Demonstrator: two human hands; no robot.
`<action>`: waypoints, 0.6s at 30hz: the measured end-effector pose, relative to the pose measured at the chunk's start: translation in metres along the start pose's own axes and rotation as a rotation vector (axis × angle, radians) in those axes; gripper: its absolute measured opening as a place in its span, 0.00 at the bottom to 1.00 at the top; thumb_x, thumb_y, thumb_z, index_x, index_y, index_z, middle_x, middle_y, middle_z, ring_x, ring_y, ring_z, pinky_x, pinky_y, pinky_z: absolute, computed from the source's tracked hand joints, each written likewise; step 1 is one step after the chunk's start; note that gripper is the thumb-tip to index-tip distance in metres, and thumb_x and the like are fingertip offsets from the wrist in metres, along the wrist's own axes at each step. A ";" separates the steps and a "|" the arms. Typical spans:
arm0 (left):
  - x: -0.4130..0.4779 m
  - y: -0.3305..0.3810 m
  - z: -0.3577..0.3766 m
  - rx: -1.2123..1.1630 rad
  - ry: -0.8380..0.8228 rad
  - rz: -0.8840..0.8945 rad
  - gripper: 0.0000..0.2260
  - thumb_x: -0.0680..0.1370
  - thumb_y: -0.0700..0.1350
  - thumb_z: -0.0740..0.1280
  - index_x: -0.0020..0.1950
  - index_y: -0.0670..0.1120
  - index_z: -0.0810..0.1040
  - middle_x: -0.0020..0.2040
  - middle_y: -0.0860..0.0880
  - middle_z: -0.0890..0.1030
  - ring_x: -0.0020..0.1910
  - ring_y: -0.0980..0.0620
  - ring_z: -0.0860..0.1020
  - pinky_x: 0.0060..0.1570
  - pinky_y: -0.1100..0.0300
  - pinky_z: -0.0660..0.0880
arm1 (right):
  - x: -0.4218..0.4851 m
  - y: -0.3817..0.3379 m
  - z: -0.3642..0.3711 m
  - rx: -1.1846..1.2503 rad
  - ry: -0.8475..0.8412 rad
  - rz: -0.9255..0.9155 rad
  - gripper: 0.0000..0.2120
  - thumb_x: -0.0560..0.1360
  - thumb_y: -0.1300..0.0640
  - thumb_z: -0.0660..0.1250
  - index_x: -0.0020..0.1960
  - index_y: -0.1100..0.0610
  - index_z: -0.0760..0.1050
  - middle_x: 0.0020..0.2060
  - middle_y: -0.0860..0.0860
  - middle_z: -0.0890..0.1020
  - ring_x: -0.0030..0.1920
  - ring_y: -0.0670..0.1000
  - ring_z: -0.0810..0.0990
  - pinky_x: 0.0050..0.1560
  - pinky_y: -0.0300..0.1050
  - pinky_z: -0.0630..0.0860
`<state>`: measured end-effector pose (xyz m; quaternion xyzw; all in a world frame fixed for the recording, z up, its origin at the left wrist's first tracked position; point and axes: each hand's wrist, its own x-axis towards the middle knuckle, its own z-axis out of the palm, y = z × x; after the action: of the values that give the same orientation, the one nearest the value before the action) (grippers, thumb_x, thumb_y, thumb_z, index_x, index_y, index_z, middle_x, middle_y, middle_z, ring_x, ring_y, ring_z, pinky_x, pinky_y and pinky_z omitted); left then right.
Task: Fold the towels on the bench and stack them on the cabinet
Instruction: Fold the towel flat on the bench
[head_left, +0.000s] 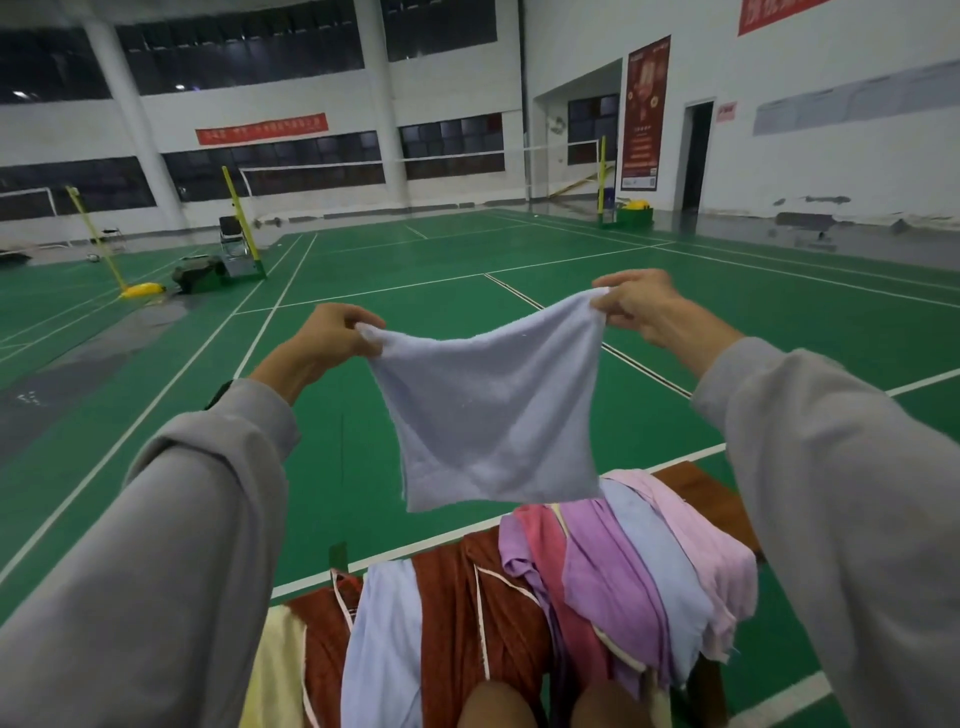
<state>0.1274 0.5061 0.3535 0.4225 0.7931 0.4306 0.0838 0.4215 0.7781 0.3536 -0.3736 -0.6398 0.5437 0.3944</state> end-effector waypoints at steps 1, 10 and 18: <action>0.001 0.001 0.002 0.137 0.001 0.039 0.13 0.74 0.30 0.72 0.58 0.37 0.82 0.53 0.42 0.82 0.51 0.45 0.80 0.58 0.53 0.78 | 0.000 0.000 -0.001 -0.117 -0.003 -0.068 0.16 0.72 0.72 0.74 0.57 0.61 0.83 0.50 0.57 0.84 0.45 0.52 0.85 0.40 0.40 0.83; 0.004 -0.008 0.020 0.676 0.226 0.128 0.15 0.84 0.44 0.64 0.40 0.39 0.79 0.33 0.45 0.75 0.34 0.45 0.74 0.42 0.50 0.73 | -0.001 0.006 0.001 -1.076 0.131 -0.458 0.09 0.81 0.59 0.66 0.46 0.58 0.84 0.44 0.56 0.84 0.42 0.58 0.81 0.44 0.48 0.77; 0.011 -0.005 0.018 0.741 0.241 0.099 0.06 0.81 0.35 0.60 0.46 0.40 0.75 0.45 0.41 0.77 0.43 0.40 0.77 0.46 0.46 0.75 | 0.003 -0.003 -0.002 -1.078 0.150 -0.466 0.09 0.80 0.59 0.70 0.45 0.64 0.81 0.42 0.59 0.83 0.41 0.60 0.81 0.49 0.58 0.83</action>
<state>0.1267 0.5241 0.3413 0.4083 0.8776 0.1652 -0.1892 0.4219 0.7815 0.3571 -0.4082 -0.8613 0.0128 0.3021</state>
